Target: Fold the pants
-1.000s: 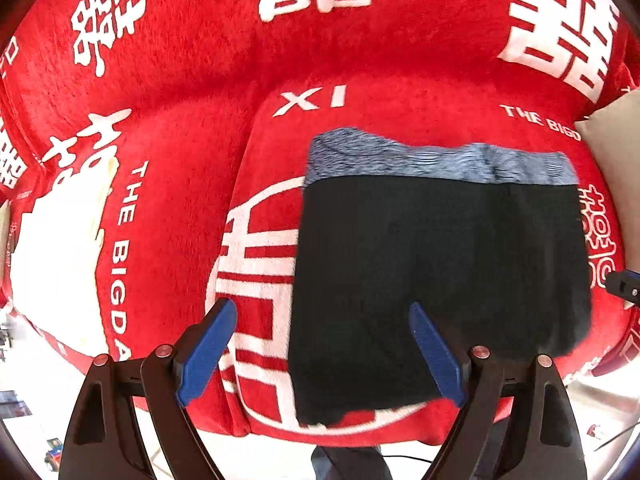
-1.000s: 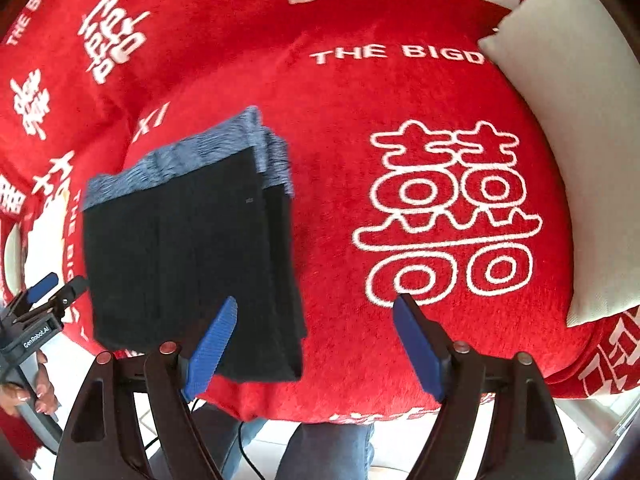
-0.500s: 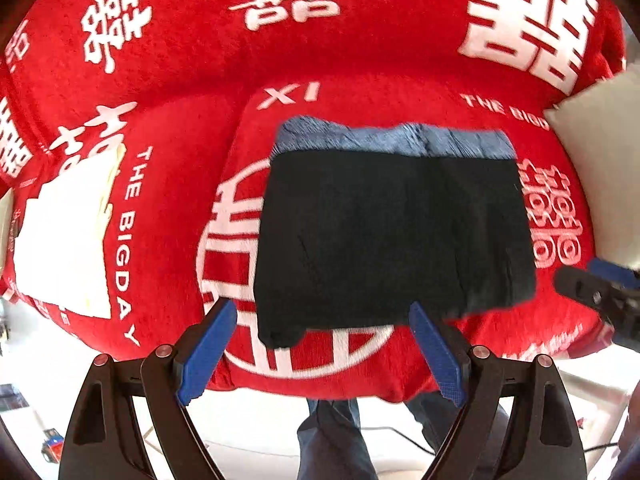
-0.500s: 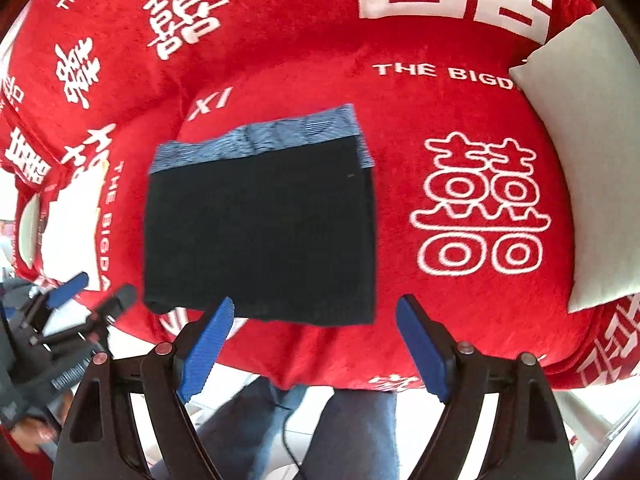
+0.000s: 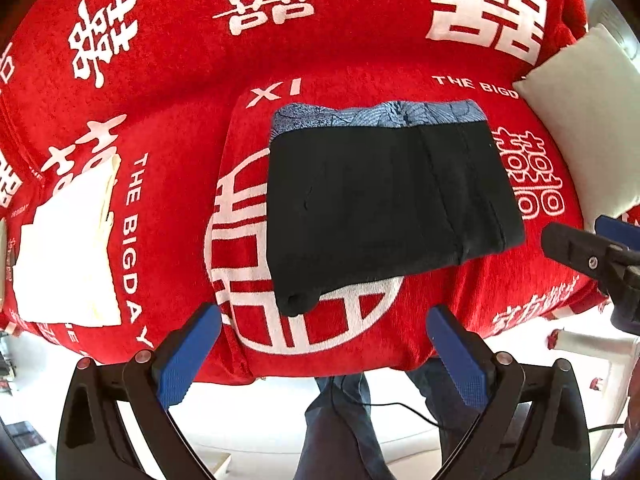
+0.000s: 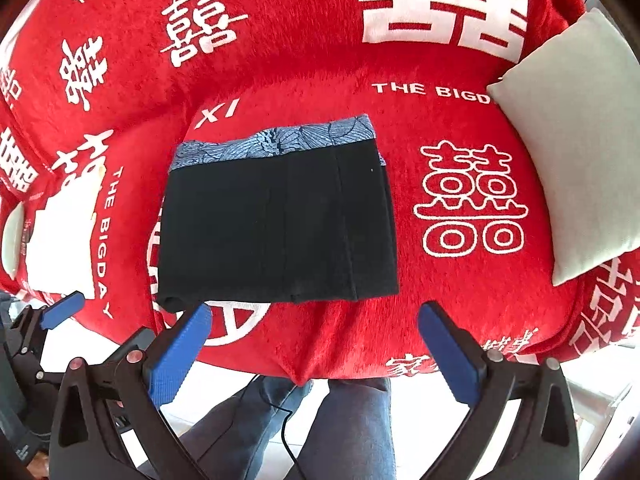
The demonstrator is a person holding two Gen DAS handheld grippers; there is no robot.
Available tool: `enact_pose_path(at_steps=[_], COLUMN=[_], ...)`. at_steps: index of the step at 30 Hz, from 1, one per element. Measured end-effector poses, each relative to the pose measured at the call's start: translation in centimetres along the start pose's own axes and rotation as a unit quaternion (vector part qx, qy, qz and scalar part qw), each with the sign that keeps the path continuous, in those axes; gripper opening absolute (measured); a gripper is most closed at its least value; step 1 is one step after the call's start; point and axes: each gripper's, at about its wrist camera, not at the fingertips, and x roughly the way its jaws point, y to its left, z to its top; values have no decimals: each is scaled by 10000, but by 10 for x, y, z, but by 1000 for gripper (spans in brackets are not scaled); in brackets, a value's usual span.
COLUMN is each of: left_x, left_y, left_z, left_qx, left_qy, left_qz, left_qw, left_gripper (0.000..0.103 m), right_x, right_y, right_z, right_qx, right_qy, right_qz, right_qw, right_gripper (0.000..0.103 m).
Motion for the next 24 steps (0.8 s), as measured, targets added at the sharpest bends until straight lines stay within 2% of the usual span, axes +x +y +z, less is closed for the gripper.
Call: enact_pose_path(at_steps=[6,12,24], left_x=[-14,-25,-25], left_y=[4,13,23], left_z=[-5,-3,-2], left_qx=[-3,-101,-254], left_qy=[-145,-250,-168], left_qz=[126,328,286], left_qw=[9998,9991,9991], left_gripper=[103,103,103], right_x=[-12,-18,-22], right_y=[11,19,23], right_z=[-8,-16,-22], right_qx=[55,149,207], right_qy=[-70,38,80], right_qz=[-40,8,-270], right_qw=[10000,9999,9994], right_gripper=[103,103,103])
